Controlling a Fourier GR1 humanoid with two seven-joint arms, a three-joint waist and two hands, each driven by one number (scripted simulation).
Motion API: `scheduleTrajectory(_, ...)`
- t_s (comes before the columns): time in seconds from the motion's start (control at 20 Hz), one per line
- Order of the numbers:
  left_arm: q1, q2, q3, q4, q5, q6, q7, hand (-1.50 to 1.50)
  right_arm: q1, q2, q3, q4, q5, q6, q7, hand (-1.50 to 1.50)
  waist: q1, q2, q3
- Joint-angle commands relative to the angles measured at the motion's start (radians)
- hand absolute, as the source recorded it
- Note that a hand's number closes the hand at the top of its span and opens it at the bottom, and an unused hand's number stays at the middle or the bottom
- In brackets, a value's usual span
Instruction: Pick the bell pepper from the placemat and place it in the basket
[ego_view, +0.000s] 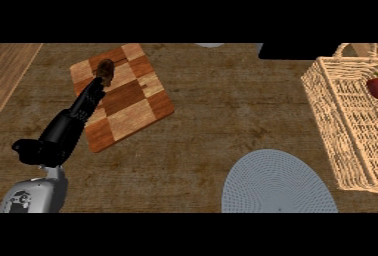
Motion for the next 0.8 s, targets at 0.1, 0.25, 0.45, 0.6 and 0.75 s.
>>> scheduleTrajectory(0.1,-0.058,-0.05,-0.032,0.042,-0.036,0.053,0.027,0.0,-0.107,-0.03,0.011,0.166,0.009,0.025,-0.103,-1.5,-0.003,0.0,0.0)
scheduleTrajectory(0.25,0.054,-0.005,0.002,0.014,0.004,-0.015,-0.065,0.0,-0.18,-0.076,-0.023,0.22,-0.04,0.082,-0.088,-1.5,0.005,0.001,0.0)
scheduleTrajectory(0.45,-0.029,0.003,0.012,0.033,0.01,-0.01,-0.005,0.0,-0.18,-0.092,-0.089,0.254,-0.133,0.145,-0.066,-1.5,-0.001,0.001,0.0)
scheduleTrajectory(0.6,-0.06,0.025,0.046,0.069,0.022,-0.011,0.01,0.0,-0.173,-0.112,-0.147,0.207,-0.208,0.153,0.067,-1.5,-0.012,-0.002,-0.001)
scheduleTrajectory(0.75,-0.001,0.02,0.018,0.027,0.012,-0.026,0.002,0.0,-0.185,-0.194,-0.162,0.306,-0.239,0.25,0.126,-1.5,-0.004,-0.001,0.0)
